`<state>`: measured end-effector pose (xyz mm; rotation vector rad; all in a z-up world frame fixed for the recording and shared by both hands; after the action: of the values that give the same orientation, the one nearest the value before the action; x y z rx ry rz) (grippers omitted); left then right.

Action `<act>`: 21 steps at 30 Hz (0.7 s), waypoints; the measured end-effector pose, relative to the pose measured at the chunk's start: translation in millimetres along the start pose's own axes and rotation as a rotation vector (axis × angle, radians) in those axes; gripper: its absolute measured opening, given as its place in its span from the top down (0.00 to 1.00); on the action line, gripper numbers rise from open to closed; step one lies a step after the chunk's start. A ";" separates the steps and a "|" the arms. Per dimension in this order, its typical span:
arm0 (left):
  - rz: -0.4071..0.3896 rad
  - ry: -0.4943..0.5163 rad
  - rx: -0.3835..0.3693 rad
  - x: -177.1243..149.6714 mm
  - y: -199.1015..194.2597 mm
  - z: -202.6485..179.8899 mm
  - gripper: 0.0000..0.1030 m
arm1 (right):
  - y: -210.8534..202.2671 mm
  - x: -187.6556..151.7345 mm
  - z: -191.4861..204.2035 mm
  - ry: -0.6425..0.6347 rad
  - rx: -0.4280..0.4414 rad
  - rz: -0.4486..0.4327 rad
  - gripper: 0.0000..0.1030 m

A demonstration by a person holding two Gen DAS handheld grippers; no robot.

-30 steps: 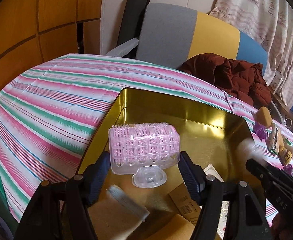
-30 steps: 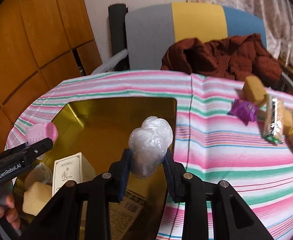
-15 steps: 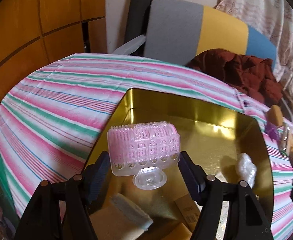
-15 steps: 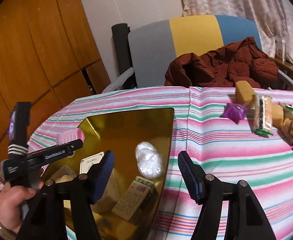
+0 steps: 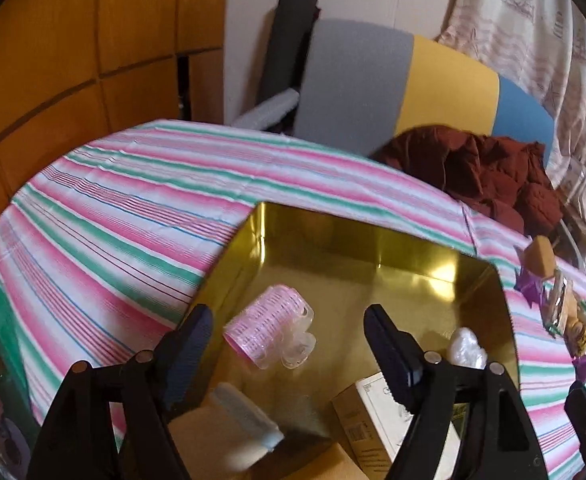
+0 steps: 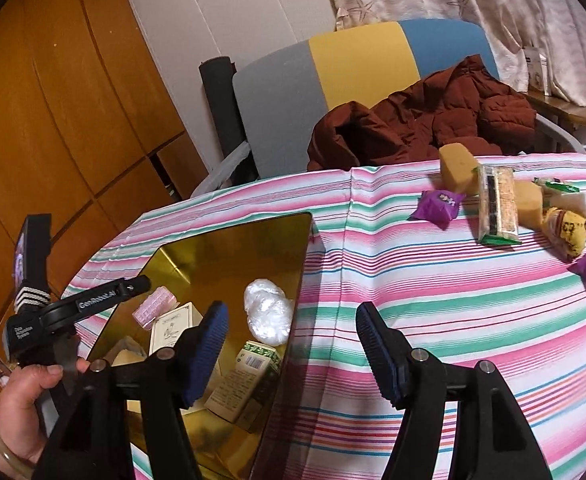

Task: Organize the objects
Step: 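Lower the roller and bag into the gold tray and open both grippers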

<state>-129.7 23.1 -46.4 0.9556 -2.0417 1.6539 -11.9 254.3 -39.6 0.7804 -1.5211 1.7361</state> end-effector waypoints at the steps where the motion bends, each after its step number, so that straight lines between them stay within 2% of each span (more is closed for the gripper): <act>1: -0.012 -0.005 -0.011 0.1 -5.0 -0.9 0.23 | -0.9 -0.2 -1.8 0.004 -0.003 0.000 0.35; 5: -0.028 -0.005 -0.079 -7.7 -25.7 -12.2 0.23 | -4.2 -3.3 -10.4 0.020 -0.017 0.006 0.34; 9: -0.025 0.036 -0.158 -26.7 -42.7 -35.2 0.23 | -5.9 -6.9 -18.5 0.025 -0.033 0.016 0.33; 14: 0.037 0.107 -0.227 -59.5 -46.5 -66.0 0.23 | -9.5 -15.8 -36.9 0.035 -0.090 0.044 0.32; 21: 0.097 0.212 -0.316 -103.2 -56.3 -109.8 0.23 | -20.9 -34.4 -85.6 0.087 -0.182 0.078 0.32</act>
<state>-33.3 151.9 -43.1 0.5588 -2.1437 1.3540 25.3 336.9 -66.7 0.5533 -1.6418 1.6371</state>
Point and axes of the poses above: each gripper's, at about its wrist camera, not at the fingertips, and y roughly the way its jaws point, z to its left, x to its top, the point moved 4 cm from there along y, roughly the way its jaws point, and after that the axes turned 14 degrees about -y, right-handed, at the moved point
